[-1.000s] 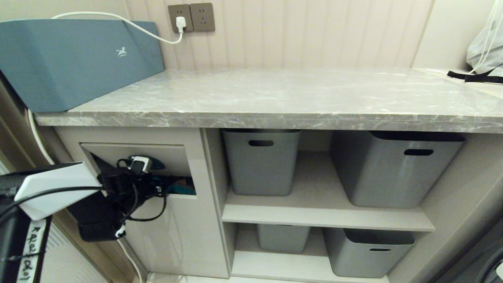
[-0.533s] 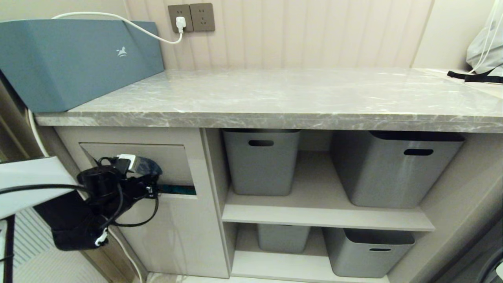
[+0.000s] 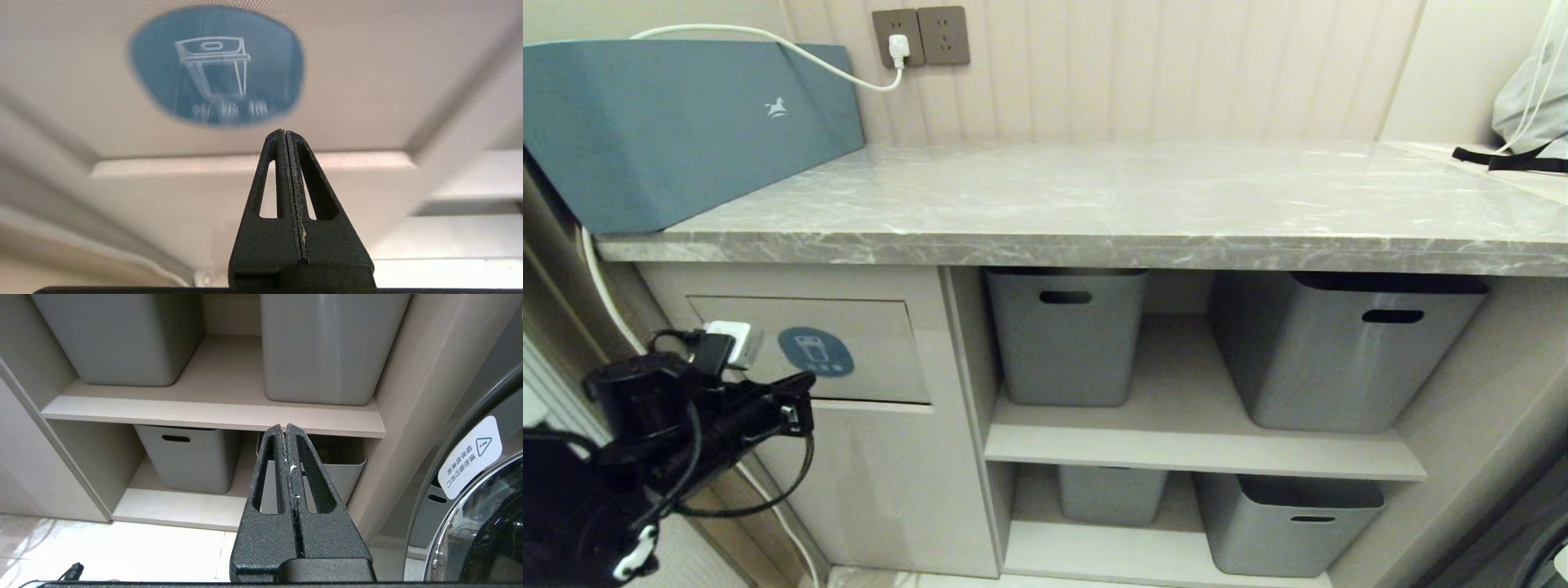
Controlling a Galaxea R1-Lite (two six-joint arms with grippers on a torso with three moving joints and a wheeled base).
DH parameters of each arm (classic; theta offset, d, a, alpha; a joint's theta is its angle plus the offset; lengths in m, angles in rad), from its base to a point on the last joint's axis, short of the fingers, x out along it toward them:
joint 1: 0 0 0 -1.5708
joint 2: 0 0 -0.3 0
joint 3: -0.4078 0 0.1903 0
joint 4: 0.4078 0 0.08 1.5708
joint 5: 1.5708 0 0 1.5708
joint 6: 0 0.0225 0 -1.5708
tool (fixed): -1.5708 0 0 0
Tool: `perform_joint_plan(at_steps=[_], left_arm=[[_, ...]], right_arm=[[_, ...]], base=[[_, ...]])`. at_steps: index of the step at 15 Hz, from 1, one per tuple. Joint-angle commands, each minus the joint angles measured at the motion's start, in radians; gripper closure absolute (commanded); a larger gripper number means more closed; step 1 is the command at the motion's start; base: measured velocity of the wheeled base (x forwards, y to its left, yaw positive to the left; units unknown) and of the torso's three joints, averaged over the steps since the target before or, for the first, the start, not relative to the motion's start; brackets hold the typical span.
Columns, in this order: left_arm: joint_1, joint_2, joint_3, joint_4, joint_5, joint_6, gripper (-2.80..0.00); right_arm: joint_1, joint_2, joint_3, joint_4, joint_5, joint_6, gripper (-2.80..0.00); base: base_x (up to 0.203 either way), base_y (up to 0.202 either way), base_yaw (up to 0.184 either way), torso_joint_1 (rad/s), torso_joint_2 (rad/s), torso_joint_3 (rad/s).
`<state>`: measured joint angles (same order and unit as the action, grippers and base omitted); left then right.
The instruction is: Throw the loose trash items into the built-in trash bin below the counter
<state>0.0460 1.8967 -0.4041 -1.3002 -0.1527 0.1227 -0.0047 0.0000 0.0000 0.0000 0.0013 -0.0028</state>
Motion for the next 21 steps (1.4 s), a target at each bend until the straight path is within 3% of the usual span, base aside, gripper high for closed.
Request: perform_joint_plan(at_steps=[1, 7, 9, 13, 16, 19, 21], left_arm=[[0.000, -0.175, 0.097, -0.006, -0.001, 0.004, 0.00], [0.019, -0.583, 0.350, 0.027, 0.002, 0.012, 0.00], [0.047, -0.775, 0.377, 0.174, 0.007, 0.011, 0.00], [0.118, -1.239, 0.396, 0.630, 0.009, 0.008, 0.00], [0.149, -1.520, 0.402, 0.910, -0.002, 0.008, 0.00], [0.125, -1.619, 0.405, 1.125, -0.011, 0.037, 0.00], [0.085, -1.615, 0.406, 1.149, 0.018, 0.030, 0.00]], right_arm=[[0.000, 0.000, 0.000, 0.000, 0.000, 0.000, 0.00], [0.000, 0.000, 0.000, 0.000, 0.000, -0.001, 0.00], [0.000, 0.000, 0.000, 0.000, 0.000, 0.000, 0.00], [0.000, 0.000, 0.000, 0.000, 0.000, 0.000, 0.00], [0.000, 0.000, 0.000, 0.000, 0.000, 0.000, 0.00], [0.000, 0.000, 0.000, 0.000, 0.000, 0.001, 0.00], [0.000, 0.000, 0.000, 0.000, 0.000, 0.001, 0.00]], base=[[0.000, 0.000, 0.000, 0.000, 0.00, 0.000], [0.000, 0.000, 0.000, 0.000, 0.00, 0.000], [0.000, 0.000, 0.000, 0.000, 0.00, 0.000], [0.000, 0.000, 0.000, 0.000, 0.00, 0.000], [0.000, 0.000, 0.000, 0.000, 0.00, 0.000], [0.000, 0.000, 0.000, 0.000, 0.00, 0.000], [0.000, 0.000, 0.000, 0.000, 0.00, 0.000]])
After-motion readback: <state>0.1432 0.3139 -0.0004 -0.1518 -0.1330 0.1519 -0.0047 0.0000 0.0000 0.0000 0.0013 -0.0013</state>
